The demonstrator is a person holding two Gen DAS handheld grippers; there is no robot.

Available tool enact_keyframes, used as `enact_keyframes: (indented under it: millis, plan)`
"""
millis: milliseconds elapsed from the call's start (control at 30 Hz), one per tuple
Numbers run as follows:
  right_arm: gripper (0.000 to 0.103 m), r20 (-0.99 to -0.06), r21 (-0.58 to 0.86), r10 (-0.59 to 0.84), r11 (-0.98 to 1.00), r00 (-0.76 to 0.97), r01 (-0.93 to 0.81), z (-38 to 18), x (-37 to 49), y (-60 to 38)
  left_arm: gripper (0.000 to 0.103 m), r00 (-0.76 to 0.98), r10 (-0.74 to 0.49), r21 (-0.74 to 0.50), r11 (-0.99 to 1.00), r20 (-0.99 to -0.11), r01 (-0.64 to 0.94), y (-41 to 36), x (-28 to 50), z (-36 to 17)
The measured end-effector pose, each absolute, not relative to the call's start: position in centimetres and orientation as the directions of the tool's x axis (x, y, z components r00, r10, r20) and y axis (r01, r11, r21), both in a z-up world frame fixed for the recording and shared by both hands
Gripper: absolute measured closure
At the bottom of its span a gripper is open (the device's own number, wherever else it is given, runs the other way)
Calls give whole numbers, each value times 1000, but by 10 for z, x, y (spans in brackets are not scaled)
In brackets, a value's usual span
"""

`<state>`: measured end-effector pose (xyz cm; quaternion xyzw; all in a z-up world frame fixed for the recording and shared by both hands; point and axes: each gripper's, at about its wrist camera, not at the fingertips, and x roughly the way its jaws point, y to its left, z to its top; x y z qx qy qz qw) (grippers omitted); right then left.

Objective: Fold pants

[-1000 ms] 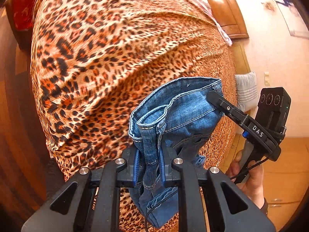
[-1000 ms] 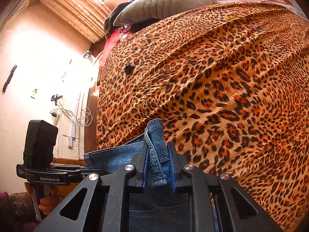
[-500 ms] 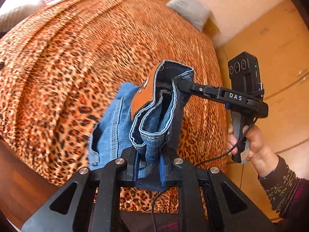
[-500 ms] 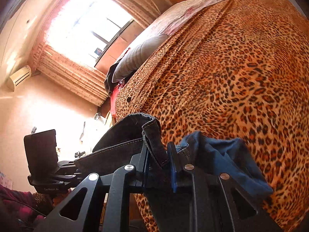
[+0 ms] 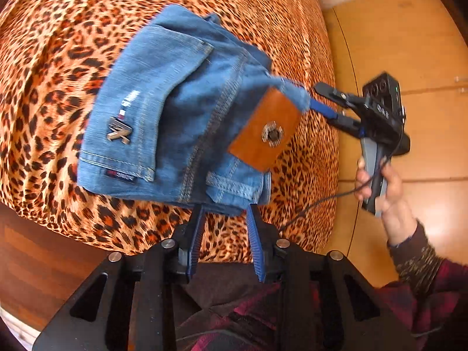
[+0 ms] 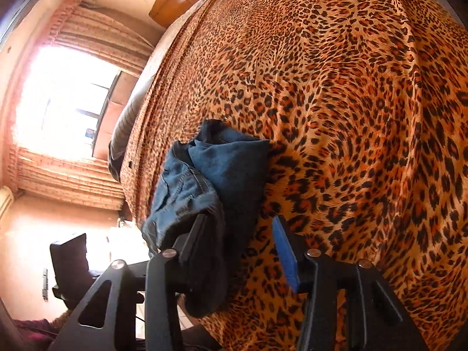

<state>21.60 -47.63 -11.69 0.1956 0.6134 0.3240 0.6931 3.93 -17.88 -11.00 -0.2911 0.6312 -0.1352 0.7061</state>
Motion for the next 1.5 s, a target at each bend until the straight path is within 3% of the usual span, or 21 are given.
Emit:
enact_keyframes:
  millis: [33, 100, 167, 200, 233, 267, 367, 433, 500, 600, 733, 833, 967, 1033, 1167, 1233, 1400, 1467, 1500]
  plan:
    - [38, -691, 705, 722, 684, 37, -186, -119, 219, -473, 63, 187, -551, -581, 783, -813, -221, -173, 44, -113]
    - [37, -652, 749, 758, 648, 20, -140, -128, 224, -459, 60, 213, -541, -581, 765, -814, -277, -172, 52, -122]
    - [37, -671, 739, 741, 667, -24, -93, -146, 229, -442, 60, 178, -513, -542, 776, -840, -322, -181, 63, -138]
    - [48, -687, 726, 724, 681, -58, -100, -152, 229, -432, 60, 146, -508, -526, 784, -849, -328, -187, 66, -148]
    - [87, -685, 727, 723, 672, -87, -140, -153, 226, -422, 60, 116, -491, -500, 801, -864, -329, -194, 67, -156]
    - [92, -713, 696, 695, 687, -89, -209, -148, 221, -412, 60, 97, -471, -476, 820, -877, -319, -201, 66, -160]
    - [91, -820, 534, 571, 748, -29, -394, -144, 209, -403, 60, 117, -470, -483, 827, -875, -288, -205, 56, -163]
    - [83, -873, 469, 482, 783, -79, -407, -164, 208, -405, 60, 118, -500, -508, 795, -858, -331, -194, 45, -158]
    - [74, -866, 480, 493, 777, -81, -406, -157, 212, -407, 60, 162, -521, -541, 757, -838, -365, -170, 32, -150]
    - [71, -822, 518, 569, 740, -11, -428, -119, 230, -402, 59, 264, -508, -571, 690, -820, -445, -132, 7, -137]
    - [50, -752, 590, 658, 650, -33, -480, -97, 258, -360, 51, 348, -514, -608, 519, -784, -602, -89, -8, -156]
    - [50, -770, 581, 630, 623, -105, -525, -109, 267, -306, 51, 352, -535, -612, 451, -768, -650, -87, 2, -175]
    - [51, -824, 538, 536, 634, -186, -555, -142, 274, -249, 51, 297, -507, -558, 505, -809, -658, -99, 15, -186]
    - [91, -861, 473, 474, 610, -185, -635, -145, 265, -238, 52, 290, -505, -550, 503, -813, -666, -108, 19, -189]
    - [95, -898, 380, 427, 625, -109, -682, -153, 282, -238, 51, 288, -494, -541, 508, -820, -670, -121, 31, -196]
    - [93, -883, 433, 448, 660, -141, -614, -168, 295, -249, 52, 269, -489, -529, 535, -830, -659, -124, 36, -191]
    - [86, -850, 472, 517, 659, -103, -585, -136, 294, -266, 52, 218, -509, -535, 640, -833, -551, -144, 43, -162]
    - [77, -817, 521, 568, 654, -99, -548, -120, 292, -288, 51, 236, -480, -529, 686, -845, -499, -144, 44, -142]
    - [67, -814, 519, 577, 661, -75, -542, -111, 288, -300, 51, 244, -466, -523, 704, -851, -480, -142, 49, -134]
